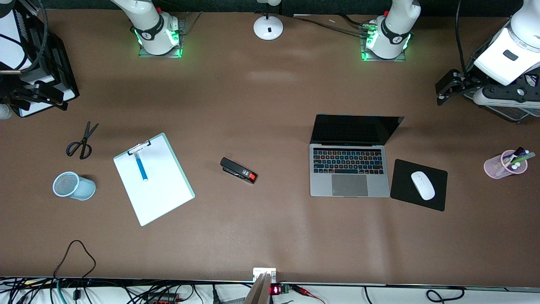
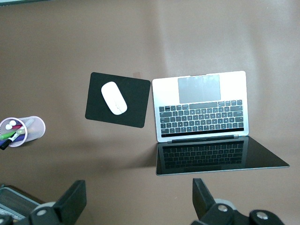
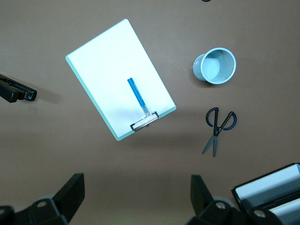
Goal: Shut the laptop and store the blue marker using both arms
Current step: 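Move the right gripper toward the clipboard while the left gripper approaches the laptop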
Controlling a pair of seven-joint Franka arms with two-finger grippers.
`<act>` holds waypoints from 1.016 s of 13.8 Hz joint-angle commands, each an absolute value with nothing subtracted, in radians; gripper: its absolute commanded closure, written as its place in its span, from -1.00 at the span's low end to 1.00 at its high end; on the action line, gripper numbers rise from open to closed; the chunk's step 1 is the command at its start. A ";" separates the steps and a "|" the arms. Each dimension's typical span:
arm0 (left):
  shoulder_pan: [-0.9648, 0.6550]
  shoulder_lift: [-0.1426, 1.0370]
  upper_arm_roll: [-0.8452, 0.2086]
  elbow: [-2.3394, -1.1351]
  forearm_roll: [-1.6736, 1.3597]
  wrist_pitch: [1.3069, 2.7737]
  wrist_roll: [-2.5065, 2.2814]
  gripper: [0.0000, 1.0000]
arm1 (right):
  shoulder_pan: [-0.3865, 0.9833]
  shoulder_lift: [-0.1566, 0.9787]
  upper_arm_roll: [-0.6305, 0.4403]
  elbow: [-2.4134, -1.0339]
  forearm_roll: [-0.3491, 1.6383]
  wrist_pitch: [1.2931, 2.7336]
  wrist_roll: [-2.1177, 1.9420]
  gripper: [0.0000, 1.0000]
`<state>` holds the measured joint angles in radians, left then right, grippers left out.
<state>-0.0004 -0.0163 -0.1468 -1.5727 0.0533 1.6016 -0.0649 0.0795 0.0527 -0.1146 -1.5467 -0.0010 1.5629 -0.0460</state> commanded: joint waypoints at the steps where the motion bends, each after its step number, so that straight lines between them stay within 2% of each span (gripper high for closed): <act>1: 0.006 -0.014 -0.146 -1.562 0.021 1.606 -0.041 -1.00 | 0.074 0.028 -0.104 -1.569 -0.009 1.540 -0.045 -1.00; 8: 0.006 -0.015 -0.149 -1.586 0.020 1.603 -0.041 -1.00 | 0.074 0.072 -0.103 -1.563 -0.006 1.543 -0.046 -1.00; 14: -0.003 -0.026 -0.167 -1.741 -0.003 1.597 -0.054 -1.00 | 0.071 0.144 -0.101 -1.560 0.005 1.554 -0.080 -1.00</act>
